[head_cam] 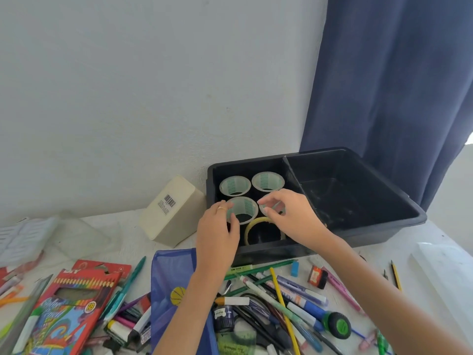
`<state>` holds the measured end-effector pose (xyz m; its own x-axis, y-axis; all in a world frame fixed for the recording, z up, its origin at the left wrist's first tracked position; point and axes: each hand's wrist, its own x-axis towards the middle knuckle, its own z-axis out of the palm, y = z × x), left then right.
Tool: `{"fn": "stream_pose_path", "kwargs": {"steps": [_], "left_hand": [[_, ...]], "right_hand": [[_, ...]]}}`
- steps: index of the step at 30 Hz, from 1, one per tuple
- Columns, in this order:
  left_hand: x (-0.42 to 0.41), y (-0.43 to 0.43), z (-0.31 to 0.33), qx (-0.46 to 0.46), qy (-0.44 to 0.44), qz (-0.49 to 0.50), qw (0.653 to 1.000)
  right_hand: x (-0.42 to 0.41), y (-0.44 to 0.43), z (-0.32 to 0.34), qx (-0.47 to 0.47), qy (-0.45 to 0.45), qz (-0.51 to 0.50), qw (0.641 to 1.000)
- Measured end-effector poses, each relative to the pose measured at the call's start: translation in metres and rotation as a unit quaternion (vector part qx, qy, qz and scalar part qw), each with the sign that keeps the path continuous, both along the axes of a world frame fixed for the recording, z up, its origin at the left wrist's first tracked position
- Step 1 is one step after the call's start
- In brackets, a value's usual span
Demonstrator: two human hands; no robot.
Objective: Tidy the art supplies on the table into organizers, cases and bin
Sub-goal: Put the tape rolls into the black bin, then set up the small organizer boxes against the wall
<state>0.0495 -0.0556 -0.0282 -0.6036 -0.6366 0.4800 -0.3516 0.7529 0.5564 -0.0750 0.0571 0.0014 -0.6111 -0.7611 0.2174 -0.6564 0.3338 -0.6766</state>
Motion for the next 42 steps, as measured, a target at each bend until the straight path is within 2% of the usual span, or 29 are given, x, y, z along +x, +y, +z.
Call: {"fn": "stream_pose_path", "kwargs": {"steps": [10, 17, 24, 31, 36, 42], "left_hand": [[0.054, 0.038, 0.026, 0.202, 0.133, -0.012, 0.970], [0.105, 0.048, 0.020, 0.222, 0.169, 0.034, 0.960], [0.153, 0.012, 0.023, 0.240, 0.192, 0.094, 0.947], [0.163, -0.061, 0.025, 0.245, 0.166, 0.074, 0.952], [0.143, -0.112, 0.022, 0.260, 0.099, 0.014, 0.960], [0.098, -0.151, 0.007, 0.220, -0.011, -0.050, 0.974]], "right_hand": [[0.066, 0.008, 0.002, -0.085, -0.028, 0.045, 0.995], [0.111, 0.006, -0.005, -0.076, -0.055, 0.093, 0.991], [0.151, -0.038, -0.002, -0.067, -0.078, 0.100, 0.990], [0.148, -0.103, -0.011, -0.065, -0.138, -0.003, 0.988], [0.143, -0.140, -0.026, -0.057, -0.217, -0.117, 0.968], [0.145, -0.162, -0.029, -0.062, -0.260, -0.177, 0.947]]}}
